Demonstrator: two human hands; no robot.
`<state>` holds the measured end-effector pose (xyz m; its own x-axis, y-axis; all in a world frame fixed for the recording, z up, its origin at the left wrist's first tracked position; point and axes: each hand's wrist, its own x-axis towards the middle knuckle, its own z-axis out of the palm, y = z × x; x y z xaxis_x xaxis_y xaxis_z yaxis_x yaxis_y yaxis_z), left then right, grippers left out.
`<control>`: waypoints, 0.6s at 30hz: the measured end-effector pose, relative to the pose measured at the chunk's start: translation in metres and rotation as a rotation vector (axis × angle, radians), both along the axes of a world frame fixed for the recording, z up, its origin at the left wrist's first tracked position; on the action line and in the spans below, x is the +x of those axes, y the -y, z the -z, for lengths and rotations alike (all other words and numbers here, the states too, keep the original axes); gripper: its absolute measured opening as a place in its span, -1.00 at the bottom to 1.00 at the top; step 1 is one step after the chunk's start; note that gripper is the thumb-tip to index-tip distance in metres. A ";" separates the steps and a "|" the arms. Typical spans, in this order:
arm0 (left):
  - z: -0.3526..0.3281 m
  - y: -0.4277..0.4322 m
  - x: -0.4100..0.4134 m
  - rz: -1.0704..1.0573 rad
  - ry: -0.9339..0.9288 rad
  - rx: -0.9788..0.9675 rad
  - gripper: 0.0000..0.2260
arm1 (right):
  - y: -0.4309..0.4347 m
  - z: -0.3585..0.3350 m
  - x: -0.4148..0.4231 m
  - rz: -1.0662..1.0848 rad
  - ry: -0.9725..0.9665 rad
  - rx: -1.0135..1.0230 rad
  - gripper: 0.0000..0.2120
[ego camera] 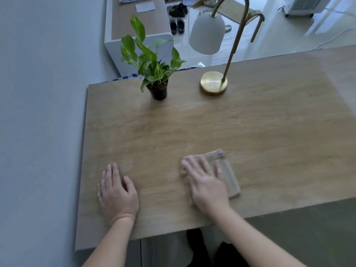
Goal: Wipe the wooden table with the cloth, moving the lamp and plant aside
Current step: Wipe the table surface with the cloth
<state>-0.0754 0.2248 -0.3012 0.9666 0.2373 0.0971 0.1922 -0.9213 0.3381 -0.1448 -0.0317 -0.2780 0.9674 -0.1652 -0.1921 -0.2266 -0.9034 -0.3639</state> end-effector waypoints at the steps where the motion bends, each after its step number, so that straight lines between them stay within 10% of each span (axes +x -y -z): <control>1: -0.001 0.000 0.000 0.001 0.004 -0.004 -0.43 | -0.016 0.003 -0.008 -0.085 0.024 0.004 -0.49; 5: 0.000 0.000 0.000 0.003 -0.003 0.004 -0.43 | 0.047 0.013 -0.028 -0.138 0.081 -0.066 -0.50; 12: 0.004 -0.002 0.004 -0.006 0.004 0.027 -0.42 | 0.150 -0.001 -0.012 0.570 0.002 -0.060 -0.41; 18: 0.003 -0.001 -0.002 -0.005 0.012 0.017 -0.42 | -0.030 0.003 -0.040 -0.116 0.014 0.038 -0.51</control>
<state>-0.0778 0.2256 -0.3041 0.9640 0.2407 0.1128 0.1931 -0.9258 0.3250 -0.1849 -0.0021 -0.2808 0.9822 -0.0450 -0.1822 -0.1160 -0.9088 -0.4008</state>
